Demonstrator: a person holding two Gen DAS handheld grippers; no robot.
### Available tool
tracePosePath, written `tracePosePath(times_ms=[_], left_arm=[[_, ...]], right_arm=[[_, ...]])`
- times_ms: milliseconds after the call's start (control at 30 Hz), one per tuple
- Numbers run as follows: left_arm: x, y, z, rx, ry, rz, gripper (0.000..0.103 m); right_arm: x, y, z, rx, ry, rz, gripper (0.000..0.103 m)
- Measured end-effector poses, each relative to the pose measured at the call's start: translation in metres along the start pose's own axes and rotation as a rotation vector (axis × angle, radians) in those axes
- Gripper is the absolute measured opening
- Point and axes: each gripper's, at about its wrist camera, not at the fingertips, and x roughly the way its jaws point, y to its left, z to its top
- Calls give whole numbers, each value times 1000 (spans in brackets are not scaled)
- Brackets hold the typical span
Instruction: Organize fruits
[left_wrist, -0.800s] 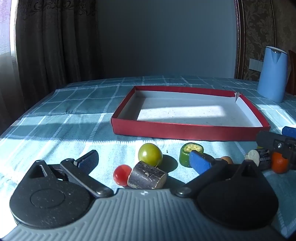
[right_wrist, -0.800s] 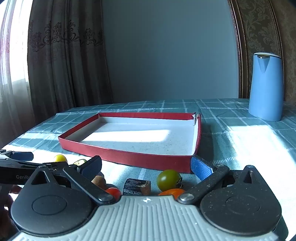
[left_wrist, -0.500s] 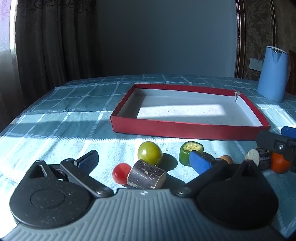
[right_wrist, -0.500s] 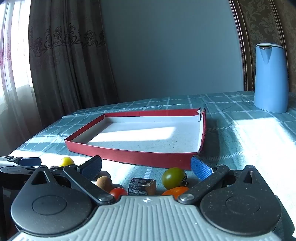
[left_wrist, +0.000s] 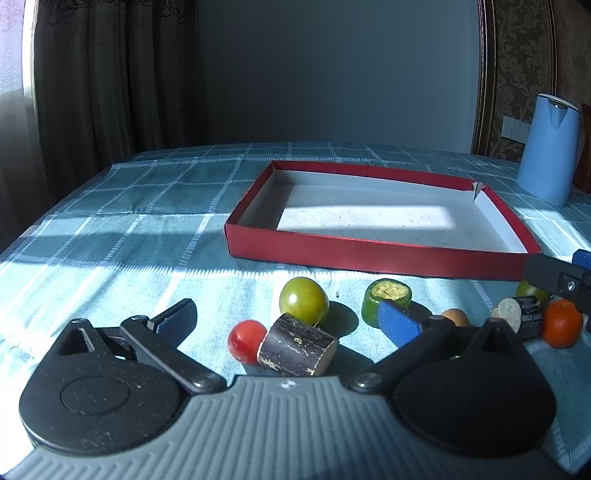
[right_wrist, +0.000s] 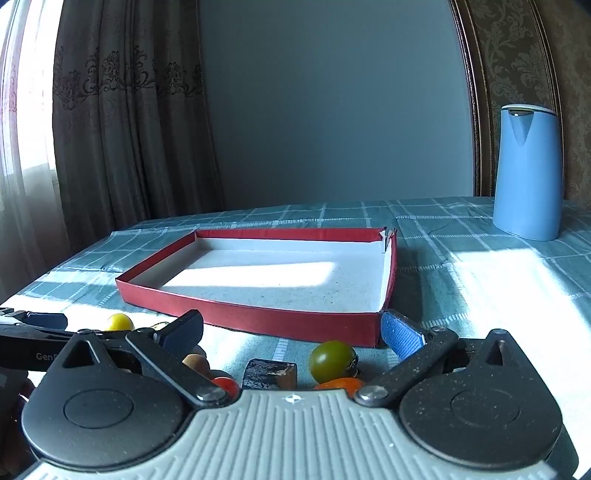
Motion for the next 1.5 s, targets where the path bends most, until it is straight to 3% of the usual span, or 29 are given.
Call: tracePosePath(times_ms=[767,1500], left_arm=[[2,-4,0,34,15,12,103],[4,-8,-1,56,31,16,103]], right_arm=[[10,3,-3,-25,77,-4,103],[11,5,-4,-42,94,1,103]])
